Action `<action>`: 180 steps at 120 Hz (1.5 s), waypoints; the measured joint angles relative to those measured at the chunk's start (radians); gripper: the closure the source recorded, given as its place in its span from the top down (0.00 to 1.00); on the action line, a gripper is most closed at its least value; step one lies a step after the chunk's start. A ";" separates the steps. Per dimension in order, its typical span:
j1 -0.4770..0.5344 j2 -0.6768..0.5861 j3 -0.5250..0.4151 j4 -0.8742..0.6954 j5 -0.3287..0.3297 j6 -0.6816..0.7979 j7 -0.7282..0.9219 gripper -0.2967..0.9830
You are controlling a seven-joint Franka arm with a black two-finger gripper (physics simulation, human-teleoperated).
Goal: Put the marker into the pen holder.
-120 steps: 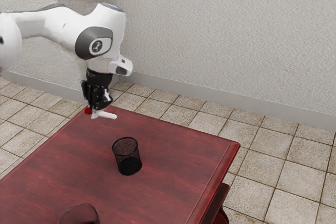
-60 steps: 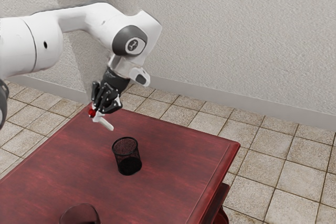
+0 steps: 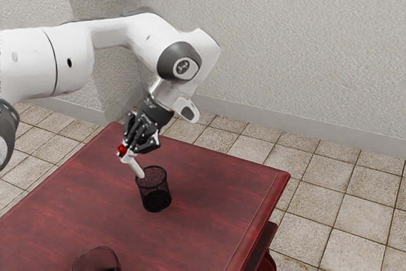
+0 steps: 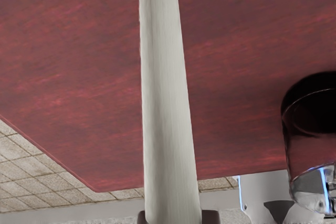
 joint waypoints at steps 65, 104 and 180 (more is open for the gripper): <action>0.045 0.108 -0.041 0.108 0.003 -0.016 0.015 0.15; 0.050 0.159 -0.052 0.195 0.002 -0.026 0.027 0.15; 0.052 0.100 -0.014 0.192 -0.019 -0.030 0.037 0.60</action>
